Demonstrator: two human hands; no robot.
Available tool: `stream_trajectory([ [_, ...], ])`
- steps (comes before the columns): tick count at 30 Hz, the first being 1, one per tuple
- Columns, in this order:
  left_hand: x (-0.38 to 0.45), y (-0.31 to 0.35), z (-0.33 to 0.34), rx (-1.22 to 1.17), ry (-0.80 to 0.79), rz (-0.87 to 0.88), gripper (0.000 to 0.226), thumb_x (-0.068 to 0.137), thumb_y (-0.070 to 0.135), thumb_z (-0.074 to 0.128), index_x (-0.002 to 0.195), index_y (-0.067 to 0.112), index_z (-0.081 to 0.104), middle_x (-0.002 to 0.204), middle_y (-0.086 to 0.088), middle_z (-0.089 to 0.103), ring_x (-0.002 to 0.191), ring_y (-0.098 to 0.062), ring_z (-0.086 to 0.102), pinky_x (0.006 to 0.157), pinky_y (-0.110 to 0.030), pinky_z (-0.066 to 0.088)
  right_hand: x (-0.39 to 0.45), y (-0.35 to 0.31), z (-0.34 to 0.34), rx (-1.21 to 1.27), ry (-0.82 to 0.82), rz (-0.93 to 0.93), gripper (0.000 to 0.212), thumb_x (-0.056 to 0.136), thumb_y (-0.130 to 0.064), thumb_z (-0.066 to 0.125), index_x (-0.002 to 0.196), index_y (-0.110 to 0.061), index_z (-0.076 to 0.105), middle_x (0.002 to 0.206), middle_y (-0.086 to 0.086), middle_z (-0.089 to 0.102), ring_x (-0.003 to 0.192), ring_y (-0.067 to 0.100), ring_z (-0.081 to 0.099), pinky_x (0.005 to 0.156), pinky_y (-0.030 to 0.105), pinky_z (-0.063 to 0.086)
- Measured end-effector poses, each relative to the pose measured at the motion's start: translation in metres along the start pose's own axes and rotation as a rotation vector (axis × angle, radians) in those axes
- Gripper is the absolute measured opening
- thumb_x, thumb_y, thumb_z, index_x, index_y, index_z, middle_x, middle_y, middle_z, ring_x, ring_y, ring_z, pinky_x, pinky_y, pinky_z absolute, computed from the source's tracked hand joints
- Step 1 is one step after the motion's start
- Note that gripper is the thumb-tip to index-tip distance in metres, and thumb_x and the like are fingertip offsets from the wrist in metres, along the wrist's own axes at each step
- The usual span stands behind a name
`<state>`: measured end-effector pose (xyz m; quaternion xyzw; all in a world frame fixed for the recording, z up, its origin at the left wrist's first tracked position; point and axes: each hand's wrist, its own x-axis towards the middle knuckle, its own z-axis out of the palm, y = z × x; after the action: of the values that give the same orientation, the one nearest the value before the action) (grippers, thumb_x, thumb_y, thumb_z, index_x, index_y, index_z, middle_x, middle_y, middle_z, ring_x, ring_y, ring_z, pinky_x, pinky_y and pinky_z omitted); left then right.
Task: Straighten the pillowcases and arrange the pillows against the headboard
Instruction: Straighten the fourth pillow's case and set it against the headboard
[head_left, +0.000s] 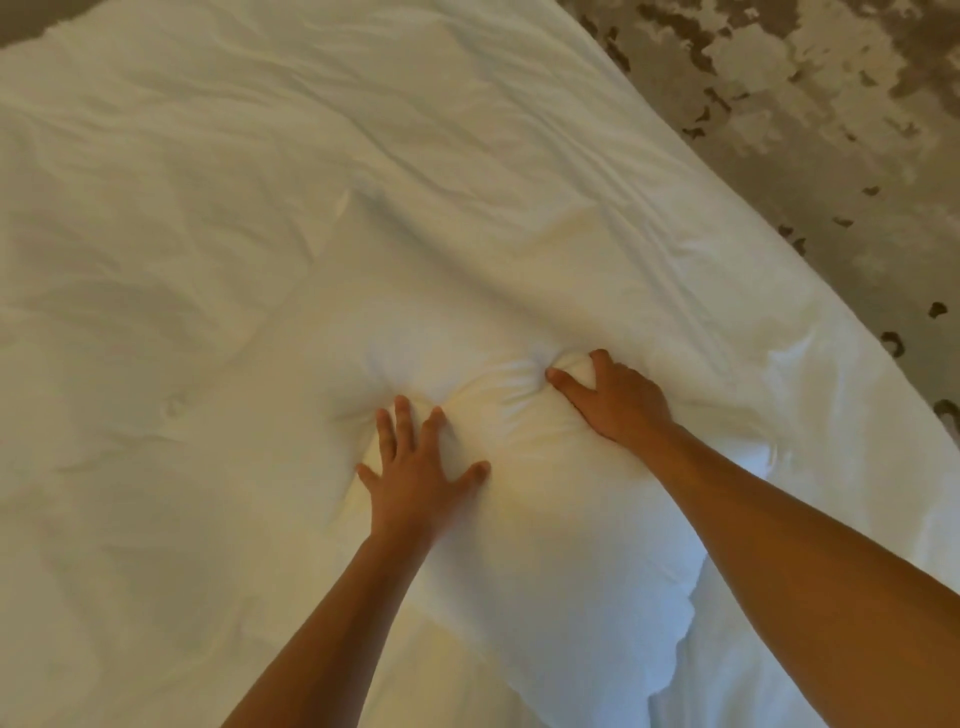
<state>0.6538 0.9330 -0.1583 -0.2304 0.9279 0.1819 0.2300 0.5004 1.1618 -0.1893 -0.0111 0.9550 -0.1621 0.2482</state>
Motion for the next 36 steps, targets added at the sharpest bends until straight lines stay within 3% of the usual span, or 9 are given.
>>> stream_trajectory([
  [5,-0.039,-0.012,-0.04,-0.086,-0.036,-0.028,0.091,0.078,0.062,0.072,0.151,0.027,0.032,0.168,-0.001,0.01,0.155,-0.025,0.012,0.11,-0.052,0.043,-0.063,-0.025,-0.018,0.015,0.097,-0.146,0.086,0.073,-0.101,0.034,0.111,-0.029,0.057,0.095,0.004,0.075,0.089,0.032,0.072,0.074,0.039,0.054],
  [9,-0.087,-0.023,-0.088,-0.158,0.046,0.064,0.084,0.08,0.046,0.075,0.146,0.013,0.035,0.154,-0.006,0.034,0.135,-0.031,0.047,0.099,-0.044,0.05,-0.134,-0.058,-0.029,0.015,0.142,-0.267,0.064,0.074,-0.098,0.04,0.087,-0.036,0.044,0.067,-0.012,0.056,0.064,0.021,0.058,0.061,0.034,0.043],
  [15,-0.181,-0.069,-0.164,-0.131,0.145,0.174,0.104,0.084,0.04,0.078,0.162,0.017,0.012,0.166,-0.015,0.013,0.147,-0.036,0.033,0.108,-0.048,0.046,-0.257,-0.114,-0.038,0.016,0.075,-0.467,0.079,0.075,-0.094,0.046,0.121,-0.031,0.06,0.093,-0.002,0.076,0.084,0.025,0.071,0.069,0.036,0.052],
  [21,-0.285,-0.145,-0.195,0.024,0.17,0.308,0.108,0.082,0.044,0.079,0.163,0.024,0.01,0.169,-0.018,0.006,0.154,-0.038,0.014,0.118,-0.051,0.034,-0.383,-0.158,-0.032,-0.058,0.097,-0.709,0.044,0.089,-0.065,0.065,0.116,-0.032,0.054,0.083,0.003,0.074,0.077,0.032,0.07,0.063,0.035,0.048],
  [26,-0.33,-0.195,-0.193,0.179,0.136,0.408,0.12,0.07,0.07,0.074,0.162,0.032,0.007,0.171,-0.01,0.005,0.158,-0.029,0.002,0.124,-0.059,0.012,-0.461,-0.143,-0.026,-0.093,0.184,-0.894,0.036,0.088,-0.055,0.07,0.114,-0.033,0.057,0.094,-0.004,0.076,0.081,0.024,0.072,0.062,0.033,0.055],
  [28,-0.342,-0.2,-0.183,0.219,0.064,0.461,0.12,0.062,0.078,0.072,0.16,0.034,0.019,0.166,-0.005,0.023,0.156,-0.026,0.014,0.123,-0.06,0.013,-0.484,-0.131,-0.019,-0.085,0.216,-0.906,0.039,0.086,-0.059,0.065,0.117,-0.036,0.058,0.099,-0.006,0.077,0.084,0.02,0.073,0.065,0.035,0.059],
  [30,-0.352,-0.199,-0.165,0.257,0.017,0.501,0.108,0.057,0.082,0.068,0.149,0.033,0.039,0.142,0.001,0.048,0.137,-0.026,0.042,0.114,-0.052,0.03,-0.499,-0.114,-0.007,-0.095,0.213,-0.844,0.041,0.085,-0.062,0.062,0.117,-0.038,0.056,0.1,-0.008,0.076,0.085,0.019,0.073,0.065,0.036,0.059],
  [32,-0.361,-0.197,-0.139,0.312,-0.007,0.523,0.096,0.062,0.08,0.067,0.142,0.029,0.048,0.125,0.002,0.051,0.121,-0.024,0.049,0.1,-0.044,0.039,-0.51,-0.092,0.011,-0.099,0.135,-0.723,0.04,0.086,-0.06,0.068,0.117,-0.04,0.054,0.104,-0.009,0.074,0.088,0.021,0.071,0.066,0.032,0.052],
  [36,-0.368,-0.186,-0.102,0.403,0.007,0.536,0.085,0.071,0.071,0.069,0.139,0.024,0.05,0.125,-0.002,0.053,0.119,-0.027,0.048,0.094,-0.042,0.038,-0.524,-0.061,0.041,-0.098,0.102,-0.516,0.05,0.086,-0.058,0.074,0.125,-0.031,0.057,0.108,-0.005,0.069,0.095,0.023,0.067,0.07,0.033,0.047],
])
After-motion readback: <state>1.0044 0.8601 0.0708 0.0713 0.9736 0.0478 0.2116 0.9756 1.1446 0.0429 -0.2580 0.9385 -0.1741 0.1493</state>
